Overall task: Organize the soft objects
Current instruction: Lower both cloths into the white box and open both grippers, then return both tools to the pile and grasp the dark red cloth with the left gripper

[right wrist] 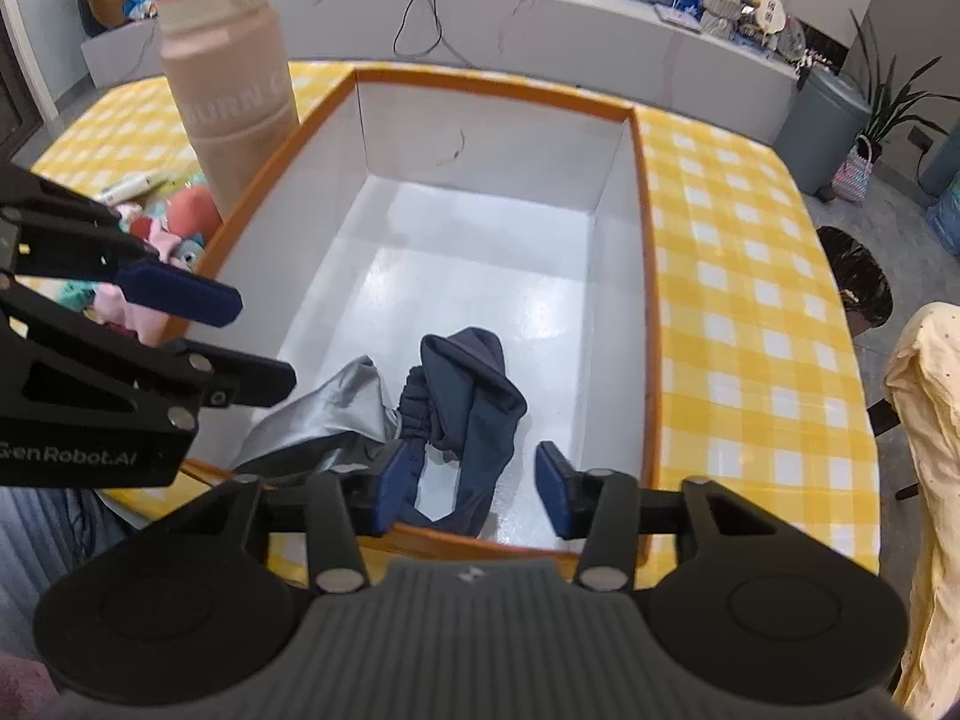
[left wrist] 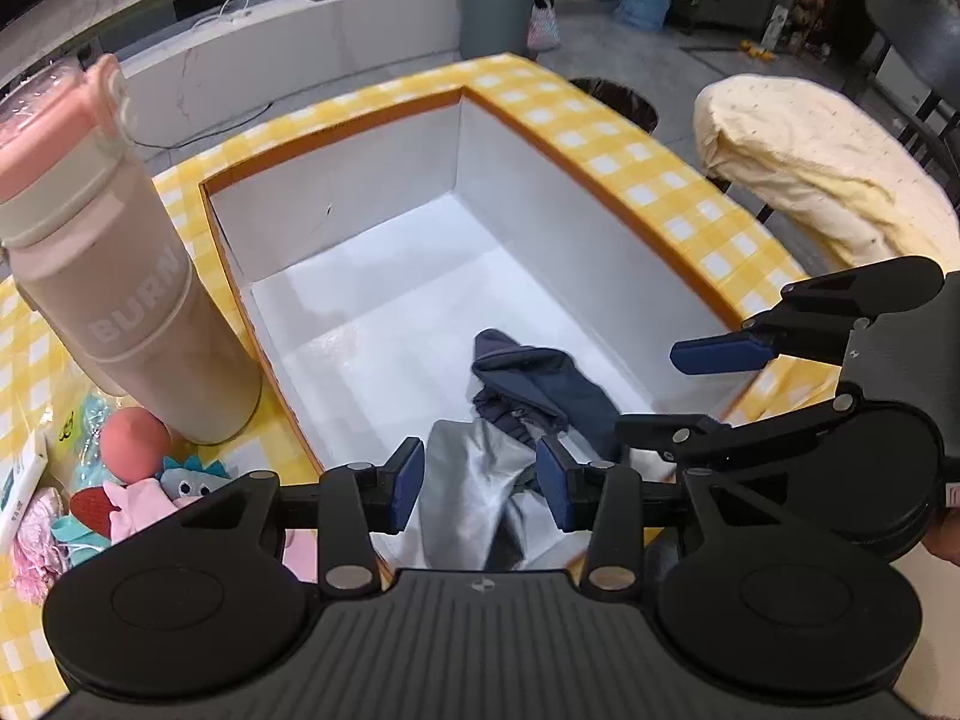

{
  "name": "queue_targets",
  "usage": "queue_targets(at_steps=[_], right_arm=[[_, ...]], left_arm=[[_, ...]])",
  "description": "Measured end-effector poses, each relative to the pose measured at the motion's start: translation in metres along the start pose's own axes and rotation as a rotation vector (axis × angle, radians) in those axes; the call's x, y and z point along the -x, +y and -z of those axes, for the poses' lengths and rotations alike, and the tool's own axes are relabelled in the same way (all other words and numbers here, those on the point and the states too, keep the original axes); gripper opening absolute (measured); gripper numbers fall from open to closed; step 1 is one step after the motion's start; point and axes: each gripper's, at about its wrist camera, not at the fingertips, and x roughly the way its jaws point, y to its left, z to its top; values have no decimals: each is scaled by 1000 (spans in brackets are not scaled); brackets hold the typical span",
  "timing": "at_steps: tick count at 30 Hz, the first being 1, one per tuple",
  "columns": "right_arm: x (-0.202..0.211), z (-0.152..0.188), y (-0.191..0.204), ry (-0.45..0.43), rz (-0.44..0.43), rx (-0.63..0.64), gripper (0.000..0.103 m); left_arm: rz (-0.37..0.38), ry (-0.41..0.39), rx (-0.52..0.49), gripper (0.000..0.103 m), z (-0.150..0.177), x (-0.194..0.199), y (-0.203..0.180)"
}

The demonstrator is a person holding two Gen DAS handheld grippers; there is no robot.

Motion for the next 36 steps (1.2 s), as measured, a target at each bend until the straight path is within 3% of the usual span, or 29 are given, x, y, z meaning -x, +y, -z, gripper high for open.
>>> queue_targets(at_steps=[7,11,15,25,32,36], right_arm=[[31,14,19,-126,13,1,61],[45,20,38,-227,2,7,61],[52,21,60,-308,-39,13,61],[49,16,127,-391,-126,40,61],[34,8,172,-385,-152,127,61],[15,1,185,-362,-174,138,61]], left_arm=[[31,-146,33,54,18,31,4],[47,-257,61,56,33,56,12],[20,-312,102,56,49,72,25],[-56,-336,182,56,96,91,68],[-96,-353,280,56,135,99,113],[-130,-324,323,56,152,97,137]])
